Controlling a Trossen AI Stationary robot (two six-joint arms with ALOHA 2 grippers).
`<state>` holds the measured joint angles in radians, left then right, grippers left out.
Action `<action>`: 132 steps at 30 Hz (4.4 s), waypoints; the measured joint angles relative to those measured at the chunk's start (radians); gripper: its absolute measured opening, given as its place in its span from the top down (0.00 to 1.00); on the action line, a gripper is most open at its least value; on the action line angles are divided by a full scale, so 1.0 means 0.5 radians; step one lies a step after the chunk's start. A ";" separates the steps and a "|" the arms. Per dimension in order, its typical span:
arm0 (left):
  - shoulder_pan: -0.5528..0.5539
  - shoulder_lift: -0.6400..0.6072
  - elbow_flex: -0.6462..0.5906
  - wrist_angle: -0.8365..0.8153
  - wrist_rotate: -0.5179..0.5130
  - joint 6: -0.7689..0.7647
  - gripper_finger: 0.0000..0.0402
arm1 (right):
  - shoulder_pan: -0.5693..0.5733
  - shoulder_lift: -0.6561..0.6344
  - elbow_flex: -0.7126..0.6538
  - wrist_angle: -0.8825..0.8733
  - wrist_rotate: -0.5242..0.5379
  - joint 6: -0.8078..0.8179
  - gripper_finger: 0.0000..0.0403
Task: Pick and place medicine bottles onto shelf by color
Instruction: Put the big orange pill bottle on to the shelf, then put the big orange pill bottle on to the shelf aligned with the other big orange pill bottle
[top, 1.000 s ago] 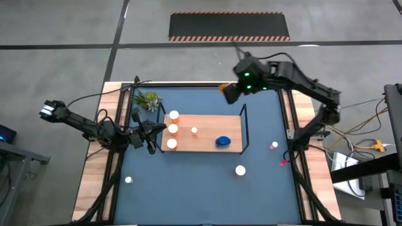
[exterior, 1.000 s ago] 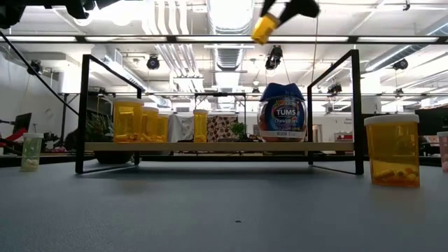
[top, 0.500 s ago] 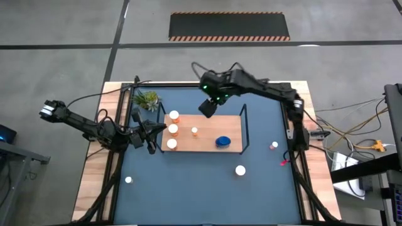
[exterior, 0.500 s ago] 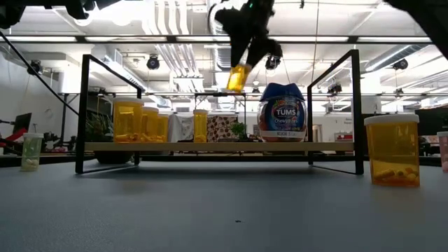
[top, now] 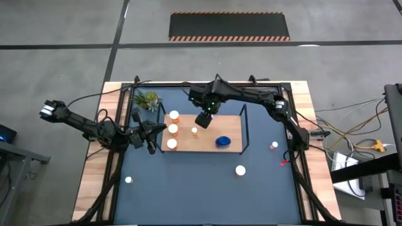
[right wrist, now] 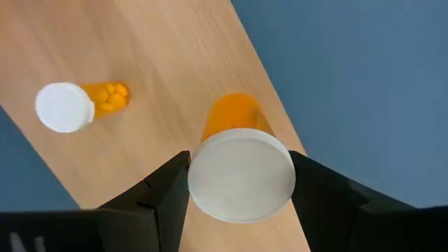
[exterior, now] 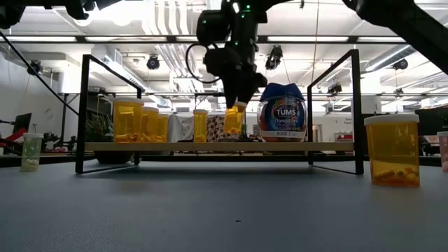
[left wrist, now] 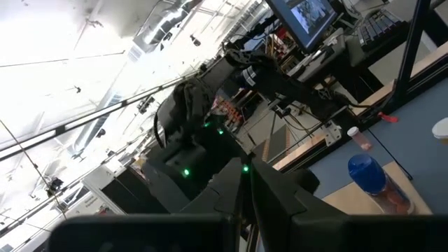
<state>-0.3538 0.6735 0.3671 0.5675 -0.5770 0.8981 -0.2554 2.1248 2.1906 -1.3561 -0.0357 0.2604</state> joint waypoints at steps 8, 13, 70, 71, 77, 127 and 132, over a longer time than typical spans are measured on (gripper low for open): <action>-0.001 0.000 -0.001 0.001 0.000 0.000 0.96 | 0.009 0.060 0.000 0.000 -0.107 -0.036 0.49; -0.001 0.000 -0.001 0.000 0.000 0.000 0.96 | 0.027 0.074 0.000 -0.003 -0.159 -0.050 0.49; -0.001 0.028 -0.001 0.106 0.086 -0.006 0.96 | 1.113 -0.456 -0.055 0.059 0.485 0.025 0.44; -0.001 0.027 -0.001 0.108 0.106 -0.018 0.96 | 1.165 -0.481 -0.079 0.072 0.542 0.053 0.44; -0.002 0.028 -0.001 0.118 0.218 -0.058 0.96 | 1.487 -0.614 -0.315 0.143 0.895 0.359 0.44; -0.030 0.072 0.011 0.317 0.233 -0.140 0.96 | 2.219 -1.568 -3.005 2.033 1.560 1.548 0.24; -0.030 0.075 0.011 0.317 0.233 -0.140 0.96 | 2.215 -1.513 -3.022 2.068 1.578 1.549 0.24</action>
<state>-0.3687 0.7109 0.3725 0.7261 -0.4603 0.8283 0.8522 1.3682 0.6796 -0.3220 0.7535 1.0349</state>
